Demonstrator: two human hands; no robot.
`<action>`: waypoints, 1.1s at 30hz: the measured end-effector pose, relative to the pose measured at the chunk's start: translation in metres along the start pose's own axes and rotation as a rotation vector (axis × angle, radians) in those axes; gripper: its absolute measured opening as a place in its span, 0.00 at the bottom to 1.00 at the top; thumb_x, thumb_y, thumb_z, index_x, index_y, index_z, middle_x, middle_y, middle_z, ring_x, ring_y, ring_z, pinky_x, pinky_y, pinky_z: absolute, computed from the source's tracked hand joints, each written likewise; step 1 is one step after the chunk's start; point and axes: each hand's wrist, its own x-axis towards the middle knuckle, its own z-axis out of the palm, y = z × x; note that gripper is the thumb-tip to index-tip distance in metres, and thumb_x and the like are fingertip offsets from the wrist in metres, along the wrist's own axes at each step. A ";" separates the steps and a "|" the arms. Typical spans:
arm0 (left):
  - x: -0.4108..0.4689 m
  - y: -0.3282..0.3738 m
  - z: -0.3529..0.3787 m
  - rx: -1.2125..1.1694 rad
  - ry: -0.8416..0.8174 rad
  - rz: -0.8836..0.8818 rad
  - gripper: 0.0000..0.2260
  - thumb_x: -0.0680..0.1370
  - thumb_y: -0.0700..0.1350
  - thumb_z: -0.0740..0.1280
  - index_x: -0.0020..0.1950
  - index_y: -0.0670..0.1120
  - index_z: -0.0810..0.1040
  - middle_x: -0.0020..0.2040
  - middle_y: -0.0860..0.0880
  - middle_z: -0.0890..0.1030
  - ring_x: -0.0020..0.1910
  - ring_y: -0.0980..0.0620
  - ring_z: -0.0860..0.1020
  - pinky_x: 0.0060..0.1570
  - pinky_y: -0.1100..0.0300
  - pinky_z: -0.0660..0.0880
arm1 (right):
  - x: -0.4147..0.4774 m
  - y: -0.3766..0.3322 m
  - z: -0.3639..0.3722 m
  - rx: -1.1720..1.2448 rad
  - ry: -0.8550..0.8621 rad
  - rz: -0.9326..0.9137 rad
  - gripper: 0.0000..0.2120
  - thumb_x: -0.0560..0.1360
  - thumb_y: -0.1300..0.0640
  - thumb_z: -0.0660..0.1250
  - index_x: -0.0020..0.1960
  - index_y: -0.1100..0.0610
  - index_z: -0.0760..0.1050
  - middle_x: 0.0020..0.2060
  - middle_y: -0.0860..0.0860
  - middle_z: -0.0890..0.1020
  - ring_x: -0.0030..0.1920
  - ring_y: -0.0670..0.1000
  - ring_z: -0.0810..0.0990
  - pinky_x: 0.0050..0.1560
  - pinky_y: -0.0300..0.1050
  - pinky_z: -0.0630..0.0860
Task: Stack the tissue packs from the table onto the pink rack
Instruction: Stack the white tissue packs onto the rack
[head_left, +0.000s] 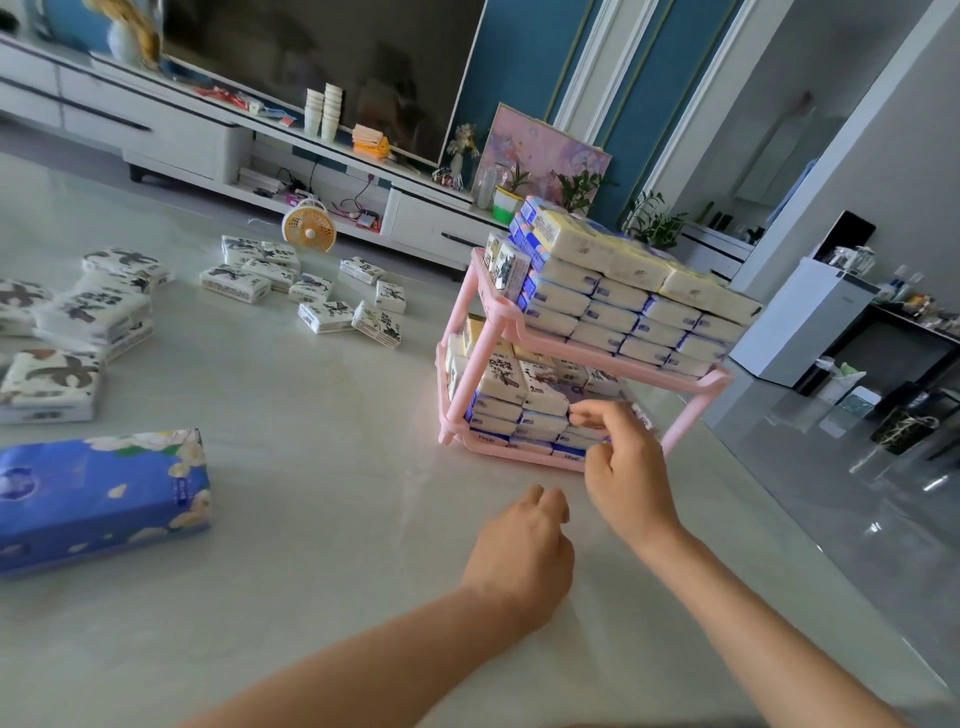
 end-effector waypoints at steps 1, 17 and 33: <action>0.004 -0.001 -0.013 -0.070 0.081 -0.071 0.11 0.76 0.38 0.56 0.56 0.44 0.72 0.56 0.46 0.75 0.54 0.44 0.73 0.48 0.56 0.68 | 0.001 -0.014 0.001 0.035 -0.025 -0.047 0.21 0.66 0.71 0.53 0.54 0.63 0.76 0.45 0.51 0.79 0.50 0.46 0.76 0.54 0.25 0.67; -0.013 -0.153 -0.280 0.373 0.479 -0.867 0.20 0.75 0.42 0.63 0.65 0.40 0.65 0.66 0.39 0.66 0.67 0.39 0.63 0.63 0.49 0.63 | 0.075 -0.248 0.184 0.445 -0.674 0.185 0.20 0.75 0.57 0.64 0.66 0.58 0.67 0.57 0.54 0.73 0.54 0.51 0.73 0.48 0.39 0.65; -0.040 -0.194 -0.313 0.586 0.005 -1.205 0.42 0.71 0.50 0.72 0.75 0.40 0.50 0.72 0.38 0.55 0.71 0.39 0.56 0.66 0.48 0.63 | 0.052 -0.280 0.220 0.020 -0.798 -0.040 0.36 0.70 0.43 0.69 0.70 0.58 0.59 0.62 0.60 0.70 0.62 0.59 0.70 0.59 0.48 0.69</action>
